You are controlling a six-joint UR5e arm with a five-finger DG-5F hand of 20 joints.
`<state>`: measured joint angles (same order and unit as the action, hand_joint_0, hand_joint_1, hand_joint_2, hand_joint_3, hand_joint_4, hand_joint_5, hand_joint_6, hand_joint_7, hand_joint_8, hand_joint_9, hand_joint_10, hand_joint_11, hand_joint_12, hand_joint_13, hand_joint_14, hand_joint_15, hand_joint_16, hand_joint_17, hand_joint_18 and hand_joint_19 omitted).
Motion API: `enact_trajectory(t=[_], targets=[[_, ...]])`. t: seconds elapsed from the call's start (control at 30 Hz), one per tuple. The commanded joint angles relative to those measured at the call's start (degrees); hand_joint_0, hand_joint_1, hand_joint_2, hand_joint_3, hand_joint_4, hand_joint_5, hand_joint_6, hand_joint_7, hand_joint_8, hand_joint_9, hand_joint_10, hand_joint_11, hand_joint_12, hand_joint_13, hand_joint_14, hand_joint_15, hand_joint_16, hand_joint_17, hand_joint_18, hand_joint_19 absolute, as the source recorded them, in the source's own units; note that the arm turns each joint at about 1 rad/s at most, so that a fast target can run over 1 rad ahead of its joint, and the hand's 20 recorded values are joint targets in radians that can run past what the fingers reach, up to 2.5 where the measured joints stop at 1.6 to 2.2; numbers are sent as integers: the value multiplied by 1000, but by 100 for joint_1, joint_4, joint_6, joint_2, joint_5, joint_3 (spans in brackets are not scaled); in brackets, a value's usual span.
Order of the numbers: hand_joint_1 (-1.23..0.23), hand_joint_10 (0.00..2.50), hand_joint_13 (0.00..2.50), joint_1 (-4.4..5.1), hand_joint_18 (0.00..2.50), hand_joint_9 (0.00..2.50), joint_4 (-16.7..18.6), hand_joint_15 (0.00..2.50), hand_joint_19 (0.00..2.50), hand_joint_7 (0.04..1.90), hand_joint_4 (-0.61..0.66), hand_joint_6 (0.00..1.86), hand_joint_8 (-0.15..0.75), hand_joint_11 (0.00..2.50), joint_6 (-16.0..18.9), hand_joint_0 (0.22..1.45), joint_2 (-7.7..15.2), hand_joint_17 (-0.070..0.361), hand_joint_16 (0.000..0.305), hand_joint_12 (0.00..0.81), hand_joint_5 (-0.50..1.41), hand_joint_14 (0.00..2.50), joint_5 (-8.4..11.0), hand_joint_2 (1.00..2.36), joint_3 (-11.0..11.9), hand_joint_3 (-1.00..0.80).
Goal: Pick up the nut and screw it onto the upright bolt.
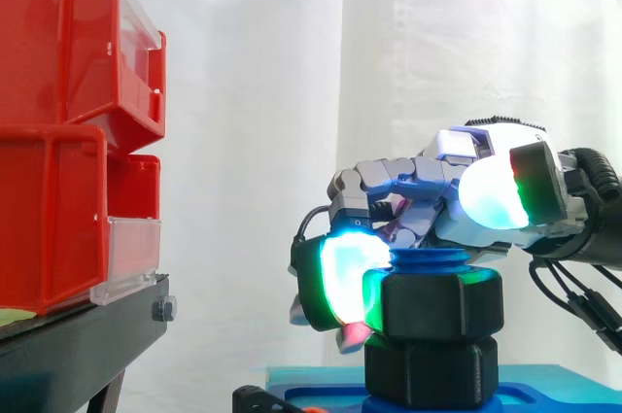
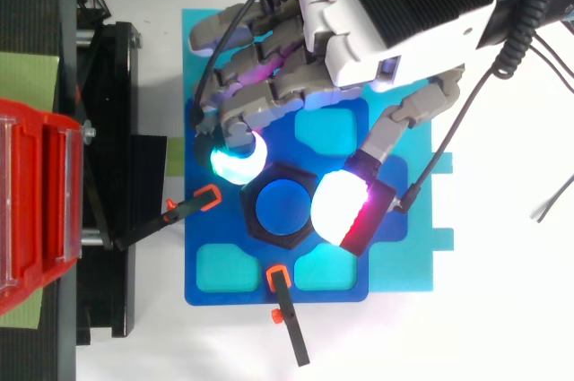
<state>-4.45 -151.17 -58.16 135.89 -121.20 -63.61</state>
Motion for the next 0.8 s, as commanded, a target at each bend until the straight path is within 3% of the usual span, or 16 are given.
enact_trajectory(t=[0.0,0.33,0.63,0.73,0.77], targets=[[-326,0,692,-20,344,987,-18,0,0,1365,51,547,218,0,-37,522,-2,24,10,173,53,0,0,1000,-2,-500],[-350,0,846,-135,528,1314,9,0,0,1336,34,552,144,0,-46,530,-2,12,5,114,82,0,-44,1000,6,-500],[-319,0,826,-161,495,1319,-18,0,0,1434,60,500,171,0,-46,519,-2,15,7,121,77,0,-106,1000,147,-500],[-289,0,743,-161,420,1198,-193,0,0,1330,103,504,190,0,-46,508,-2,21,9,151,29,0,-202,1000,402,-500],[-280,0,688,-161,368,1123,-229,0,0,1219,153,504,186,0,-46,505,-2,27,12,167,1,0,-220,1000,428,-500]])
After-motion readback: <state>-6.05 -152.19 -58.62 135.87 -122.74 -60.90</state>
